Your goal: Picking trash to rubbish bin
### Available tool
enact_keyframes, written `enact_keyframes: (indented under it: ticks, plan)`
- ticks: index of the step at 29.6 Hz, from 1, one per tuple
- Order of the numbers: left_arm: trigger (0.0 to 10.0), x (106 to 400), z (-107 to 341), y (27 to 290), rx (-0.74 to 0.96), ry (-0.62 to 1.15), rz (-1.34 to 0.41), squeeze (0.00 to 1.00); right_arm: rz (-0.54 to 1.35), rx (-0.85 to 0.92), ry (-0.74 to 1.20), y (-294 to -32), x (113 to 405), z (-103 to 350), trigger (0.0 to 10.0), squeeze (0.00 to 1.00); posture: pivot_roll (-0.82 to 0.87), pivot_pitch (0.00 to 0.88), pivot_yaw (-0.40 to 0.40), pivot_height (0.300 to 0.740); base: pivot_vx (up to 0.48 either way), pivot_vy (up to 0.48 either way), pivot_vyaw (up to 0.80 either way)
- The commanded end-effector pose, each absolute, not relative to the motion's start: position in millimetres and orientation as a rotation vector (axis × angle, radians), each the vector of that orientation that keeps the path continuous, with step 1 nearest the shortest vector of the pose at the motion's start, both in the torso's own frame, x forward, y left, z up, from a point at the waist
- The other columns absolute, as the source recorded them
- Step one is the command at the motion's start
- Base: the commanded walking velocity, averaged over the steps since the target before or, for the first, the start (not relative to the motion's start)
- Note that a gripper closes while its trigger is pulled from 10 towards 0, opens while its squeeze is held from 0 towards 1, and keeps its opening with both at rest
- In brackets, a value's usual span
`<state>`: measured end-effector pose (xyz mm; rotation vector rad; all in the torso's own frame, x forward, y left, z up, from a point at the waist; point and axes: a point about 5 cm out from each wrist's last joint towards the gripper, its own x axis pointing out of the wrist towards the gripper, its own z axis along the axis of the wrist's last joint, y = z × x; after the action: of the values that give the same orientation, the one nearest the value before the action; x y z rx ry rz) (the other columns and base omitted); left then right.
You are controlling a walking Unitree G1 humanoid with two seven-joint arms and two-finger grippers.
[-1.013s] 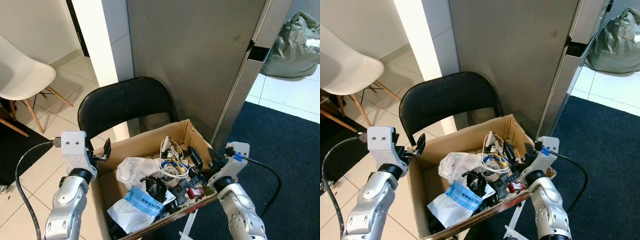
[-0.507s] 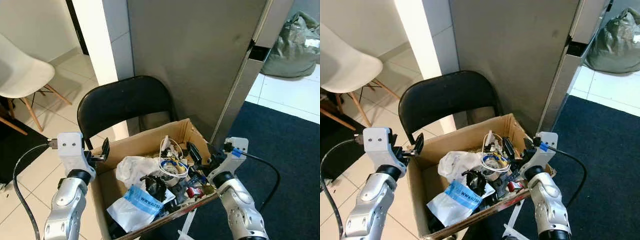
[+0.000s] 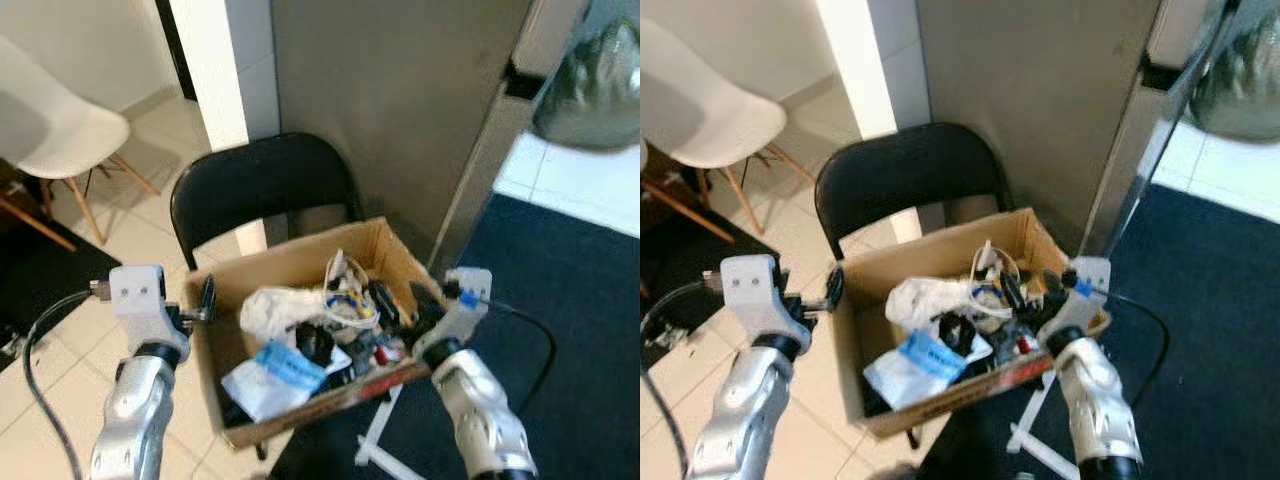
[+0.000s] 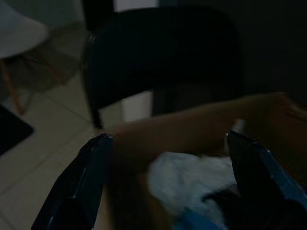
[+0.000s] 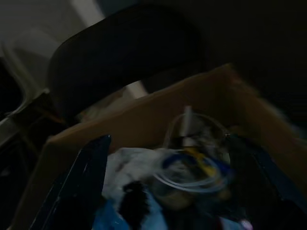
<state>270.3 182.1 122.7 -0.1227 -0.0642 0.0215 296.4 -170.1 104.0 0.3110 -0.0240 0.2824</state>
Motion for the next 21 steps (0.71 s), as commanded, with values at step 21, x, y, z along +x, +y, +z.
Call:
enact_keyframes:
  ticks: [21]
  plan:
    - [10.0, 267.2, 118.2, 179.8, -0.118, -0.065, 0.025, 0.0, 0.302, 0.301, -0.006, -166.8, 297.4, 102.3, 10.0, 0.0, 0.05, 0.16, 0.01, 0.74, -0.013, 0.0, 0.0]
